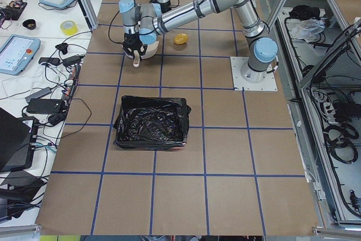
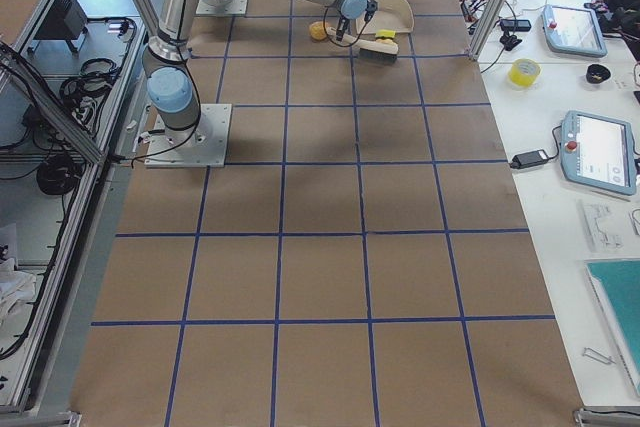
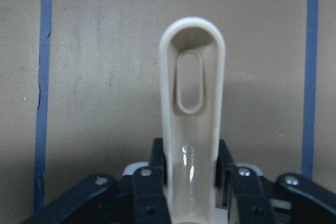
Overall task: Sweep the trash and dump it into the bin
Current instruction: 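Sweep the sponge and croissant into the dustpan with the brush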
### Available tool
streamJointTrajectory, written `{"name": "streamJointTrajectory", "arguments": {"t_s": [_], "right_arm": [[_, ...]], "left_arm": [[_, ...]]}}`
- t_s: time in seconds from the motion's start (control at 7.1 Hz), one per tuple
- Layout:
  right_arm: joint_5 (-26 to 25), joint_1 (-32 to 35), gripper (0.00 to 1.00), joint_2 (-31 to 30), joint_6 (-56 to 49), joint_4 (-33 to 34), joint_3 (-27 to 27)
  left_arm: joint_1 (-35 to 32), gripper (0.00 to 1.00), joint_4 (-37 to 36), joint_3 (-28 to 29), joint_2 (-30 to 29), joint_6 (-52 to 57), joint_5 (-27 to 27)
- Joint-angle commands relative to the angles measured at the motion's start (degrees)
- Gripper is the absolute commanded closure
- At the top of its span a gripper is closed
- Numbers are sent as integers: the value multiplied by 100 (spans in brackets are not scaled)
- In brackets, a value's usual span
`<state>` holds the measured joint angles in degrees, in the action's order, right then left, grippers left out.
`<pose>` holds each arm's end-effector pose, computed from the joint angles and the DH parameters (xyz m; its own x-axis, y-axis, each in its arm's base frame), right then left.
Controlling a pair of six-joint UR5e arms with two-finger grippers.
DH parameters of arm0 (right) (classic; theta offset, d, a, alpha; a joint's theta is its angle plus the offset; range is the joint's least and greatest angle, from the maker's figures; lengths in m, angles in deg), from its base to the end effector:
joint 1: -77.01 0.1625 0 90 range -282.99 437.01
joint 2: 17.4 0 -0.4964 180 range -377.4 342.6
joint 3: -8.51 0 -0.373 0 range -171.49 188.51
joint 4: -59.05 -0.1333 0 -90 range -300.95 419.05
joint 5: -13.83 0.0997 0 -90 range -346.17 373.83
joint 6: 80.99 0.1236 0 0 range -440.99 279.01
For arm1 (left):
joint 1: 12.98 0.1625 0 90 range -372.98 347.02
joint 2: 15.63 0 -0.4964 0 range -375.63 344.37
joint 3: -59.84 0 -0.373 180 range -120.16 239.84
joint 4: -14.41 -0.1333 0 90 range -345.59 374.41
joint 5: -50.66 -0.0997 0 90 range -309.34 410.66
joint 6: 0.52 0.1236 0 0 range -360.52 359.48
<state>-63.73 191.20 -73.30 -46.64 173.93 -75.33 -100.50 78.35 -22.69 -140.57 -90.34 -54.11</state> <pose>0.4331 -0.5739 0.2729 -0.9702 0.1923 -0.1475 0.1675 0.9719 0.1654 -0.0709 -0.7157 0.2754 0.0402 -0.9989 -0.0254 -0.9665 -0.0324 -0.2548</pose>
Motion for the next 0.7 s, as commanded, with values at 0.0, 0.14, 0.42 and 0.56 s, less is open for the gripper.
{"name": "streamJointTrajectory", "arguments": {"t_s": [0.0, 0.14, 0.42, 0.56], "right_arm": [[565, 50, 96, 507, -1084, 60, 735], [576, 50, 96, 631, -1349, 43, 903], [769, 50, 95, 685, -1361, 60, 993], [656, 33, 94, 633, -1386, -18, 1002]], "left_arm": [[-2, 100, -13, 0, -4, -1, 9], [-2, 100, -14, 0, -4, -1, 18], [-2, 100, -14, 0, -4, -9, 27], [-2, 100, -14, 0, -4, -1, 35]]}}
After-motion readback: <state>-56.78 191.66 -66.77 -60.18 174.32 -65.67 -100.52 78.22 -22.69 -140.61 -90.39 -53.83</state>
